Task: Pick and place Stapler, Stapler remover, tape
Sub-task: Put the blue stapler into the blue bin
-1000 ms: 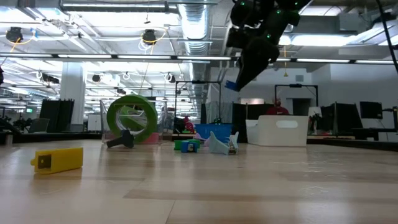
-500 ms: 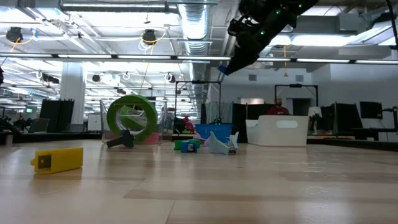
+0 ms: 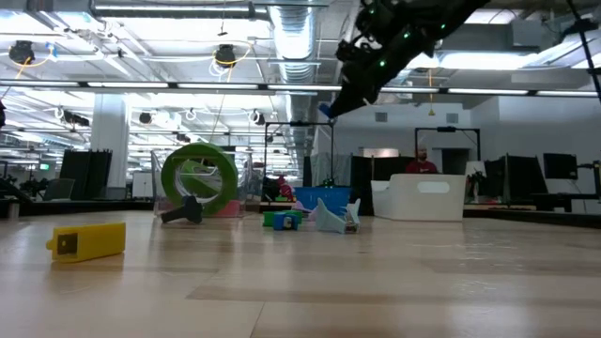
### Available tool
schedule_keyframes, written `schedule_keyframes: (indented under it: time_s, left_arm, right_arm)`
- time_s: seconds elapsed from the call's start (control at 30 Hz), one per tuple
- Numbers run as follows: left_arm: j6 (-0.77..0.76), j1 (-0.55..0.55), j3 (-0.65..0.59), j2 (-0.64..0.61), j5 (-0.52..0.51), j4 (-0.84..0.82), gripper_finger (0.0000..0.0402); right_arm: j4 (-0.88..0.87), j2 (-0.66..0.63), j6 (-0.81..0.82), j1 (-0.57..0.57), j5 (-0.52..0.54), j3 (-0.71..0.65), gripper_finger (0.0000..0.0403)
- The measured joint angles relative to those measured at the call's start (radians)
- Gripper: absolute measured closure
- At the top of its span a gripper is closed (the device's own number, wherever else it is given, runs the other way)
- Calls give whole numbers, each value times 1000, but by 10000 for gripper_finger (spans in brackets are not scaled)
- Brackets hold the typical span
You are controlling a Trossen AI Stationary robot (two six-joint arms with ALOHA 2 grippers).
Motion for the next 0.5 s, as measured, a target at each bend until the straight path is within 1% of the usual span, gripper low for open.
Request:
schedule_keyframes:
  time_s: [0.13,0.37,0.5]
  left_arm:
    - [0,0,0,0,0,0,156]
    - [0,0,0,0,0,1,156]
    - [0,0,0,0,0,3,156]
  right_arm:
    - [18,65,0,-9,3,-1,312]
    - [97,178,-4,-36,4,0,312]
    - [86,215,-4,-46,9,19,312]
